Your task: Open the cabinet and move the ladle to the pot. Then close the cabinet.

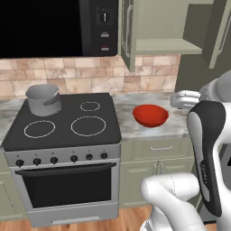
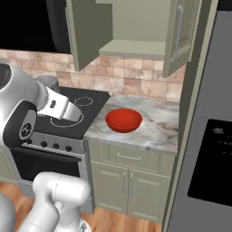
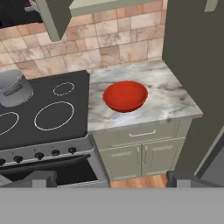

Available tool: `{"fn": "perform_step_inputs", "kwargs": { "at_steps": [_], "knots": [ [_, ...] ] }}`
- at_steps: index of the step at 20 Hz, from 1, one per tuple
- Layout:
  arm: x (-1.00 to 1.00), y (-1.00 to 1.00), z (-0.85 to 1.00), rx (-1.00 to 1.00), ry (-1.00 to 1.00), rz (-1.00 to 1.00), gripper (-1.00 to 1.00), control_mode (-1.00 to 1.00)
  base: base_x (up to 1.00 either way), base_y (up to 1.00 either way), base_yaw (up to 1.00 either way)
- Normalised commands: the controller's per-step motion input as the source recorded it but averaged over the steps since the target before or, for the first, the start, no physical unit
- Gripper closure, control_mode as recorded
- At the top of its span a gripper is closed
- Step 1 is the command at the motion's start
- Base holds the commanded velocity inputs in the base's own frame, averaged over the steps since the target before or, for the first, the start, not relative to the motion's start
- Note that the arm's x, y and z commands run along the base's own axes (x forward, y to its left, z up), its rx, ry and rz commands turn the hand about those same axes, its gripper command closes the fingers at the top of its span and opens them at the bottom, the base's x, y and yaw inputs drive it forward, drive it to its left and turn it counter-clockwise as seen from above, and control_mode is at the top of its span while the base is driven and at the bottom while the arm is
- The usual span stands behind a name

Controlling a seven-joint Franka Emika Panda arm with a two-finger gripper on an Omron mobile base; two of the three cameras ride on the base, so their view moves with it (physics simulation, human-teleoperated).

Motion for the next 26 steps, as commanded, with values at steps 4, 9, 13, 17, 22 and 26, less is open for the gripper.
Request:
{"fn": "perform_step_inputs", "kwargs": {
  "at_steps": [4, 9, 13, 17, 22, 26],
  "knots": [
    [0.00, 0.00, 0.00, 0.00, 0.00, 0.00, -1.00, 1.00, 0.27, -0.46, 0.00],
    [0.00, 0.00, 0.00, 0.00, 0.00, 0.00, -1.00, 1.00, 0.40, -0.45, 0.00],
    [0.00, 0.00, 0.00, 0.00, 0.00, 0.00, -1.00, 1.00, 0.45, -0.35, 0.00],
    [0.00, 0.00, 0.00, 0.00, 0.00, 0.00, -1.00, 1.00, 0.49, -0.21, 0.00],
    [0.00, 0.00, 0.00, 0.00, 0.00, 0.00, -1.00, 1.00, 0.44, -0.24, 0.00],
    [0.00, 0.00, 0.00, 0.00, 0.00, 0.00, -1.00, 1.00, 0.41, -0.24, 0.00]
  ]
}}
